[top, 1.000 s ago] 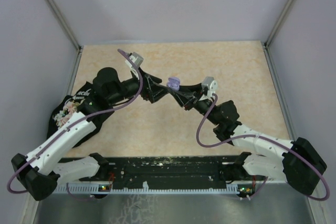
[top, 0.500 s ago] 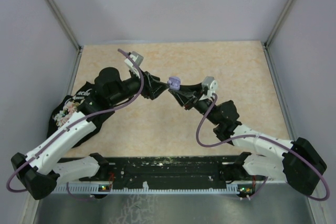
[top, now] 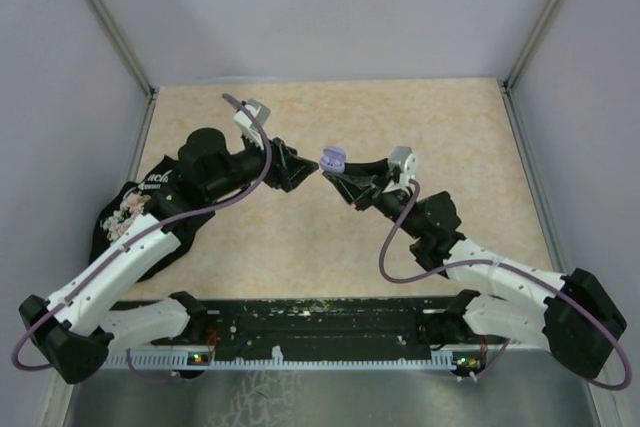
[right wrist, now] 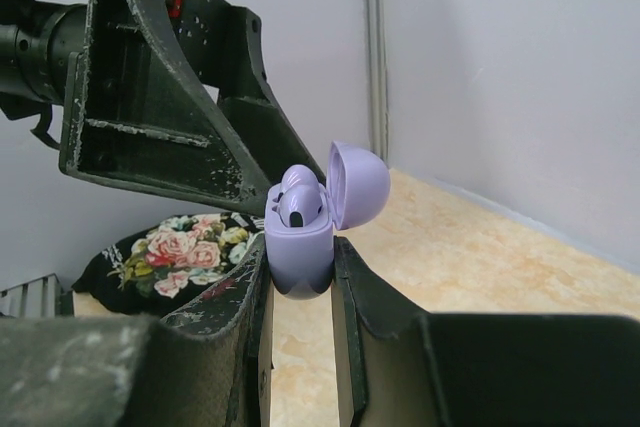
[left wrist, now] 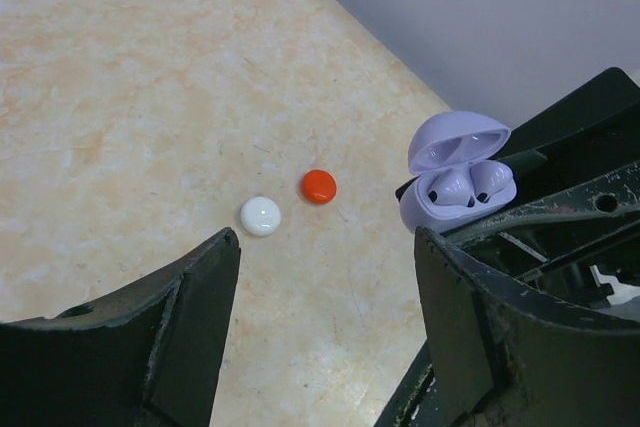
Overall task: Insert the wireless bluetooth earbuds into the charging case
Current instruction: Adjust the earbud with the charging case, then close the charging case.
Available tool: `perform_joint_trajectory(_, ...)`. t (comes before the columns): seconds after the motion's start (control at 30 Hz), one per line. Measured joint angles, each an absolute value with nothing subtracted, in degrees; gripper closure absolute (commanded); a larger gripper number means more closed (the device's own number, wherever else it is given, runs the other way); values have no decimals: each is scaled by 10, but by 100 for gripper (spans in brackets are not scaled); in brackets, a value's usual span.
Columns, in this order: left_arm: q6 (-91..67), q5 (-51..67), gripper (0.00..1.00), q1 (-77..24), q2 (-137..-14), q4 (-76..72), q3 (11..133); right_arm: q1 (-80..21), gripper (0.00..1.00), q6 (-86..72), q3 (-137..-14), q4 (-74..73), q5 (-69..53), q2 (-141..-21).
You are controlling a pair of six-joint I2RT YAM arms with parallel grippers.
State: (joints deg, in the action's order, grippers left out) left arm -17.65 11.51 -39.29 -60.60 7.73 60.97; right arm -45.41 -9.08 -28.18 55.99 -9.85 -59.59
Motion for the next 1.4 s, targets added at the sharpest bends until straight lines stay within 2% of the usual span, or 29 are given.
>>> perform_joint_trajectory(0.2, -180, 220, 17, -348, -605, 70, 616, -431, 100, -97, -282, 556, -126, -580)
perform_joint_trajectory(0.4, -210, 337, 15, -290, -599, 38, 616, -420, 100, -107, -282, 548, -164, -578)
perform_joint_trajectory(0.6, -257, 416, 14, -280, -607, -4, 617, -418, 100, -118, -289, 536, -215, -591)
perform_joint_trajectory(0.93, -349, 498, 15, -280, -665, -104, 610, -418, 100, -136, -302, 535, -258, -609)
perform_joint_trajectory(1.4, -431, 588, 22, -285, -719, -212, 608, -417, 100, -164, -320, 547, -276, -643)
